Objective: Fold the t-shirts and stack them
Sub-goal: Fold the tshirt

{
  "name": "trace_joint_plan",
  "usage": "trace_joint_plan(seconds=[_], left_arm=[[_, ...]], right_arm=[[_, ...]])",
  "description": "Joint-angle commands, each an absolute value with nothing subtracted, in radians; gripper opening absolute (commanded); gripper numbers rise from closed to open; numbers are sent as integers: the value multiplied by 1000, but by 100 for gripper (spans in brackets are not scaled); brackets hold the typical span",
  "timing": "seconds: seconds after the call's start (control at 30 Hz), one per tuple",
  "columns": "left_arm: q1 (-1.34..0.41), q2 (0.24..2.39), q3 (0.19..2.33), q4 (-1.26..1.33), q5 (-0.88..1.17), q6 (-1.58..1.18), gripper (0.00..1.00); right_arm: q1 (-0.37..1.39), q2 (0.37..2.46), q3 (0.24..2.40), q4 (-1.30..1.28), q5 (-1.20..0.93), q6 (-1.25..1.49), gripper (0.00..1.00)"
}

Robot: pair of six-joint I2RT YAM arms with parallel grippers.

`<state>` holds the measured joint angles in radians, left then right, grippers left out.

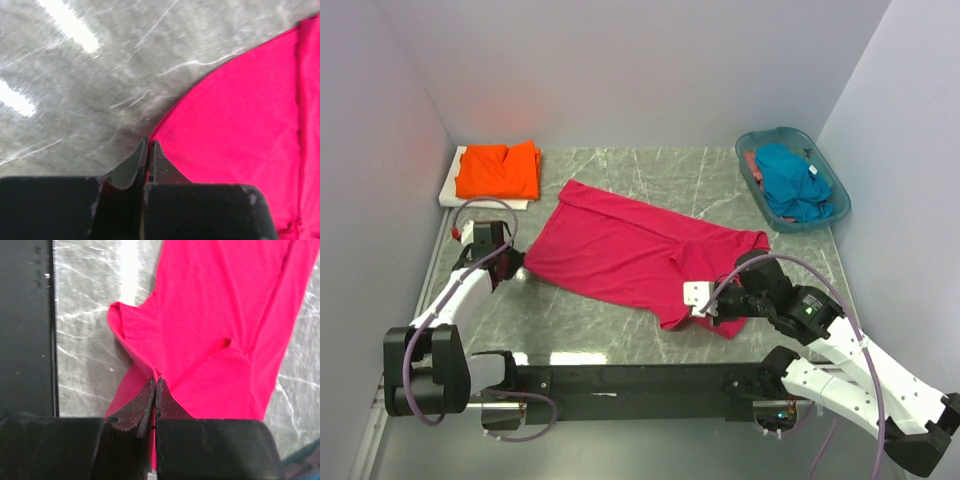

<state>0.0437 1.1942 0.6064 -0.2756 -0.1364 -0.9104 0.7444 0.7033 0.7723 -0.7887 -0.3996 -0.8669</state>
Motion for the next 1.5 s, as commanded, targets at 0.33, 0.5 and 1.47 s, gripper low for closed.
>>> trace_joint_plan(seconds=[0.33,0.5,1.47], left_arm=[[46,1223,739,-276,-112,-893,1],[46,1259,762,-270,-109,-891,1],[46,1595,1006,-244,-58,-835,1]], right_arm=[[723,724,867,-719,-284,-822,0],[712,733,876,-704,-244,-819,0],[484,831,891,-618,-219,-844,0]])
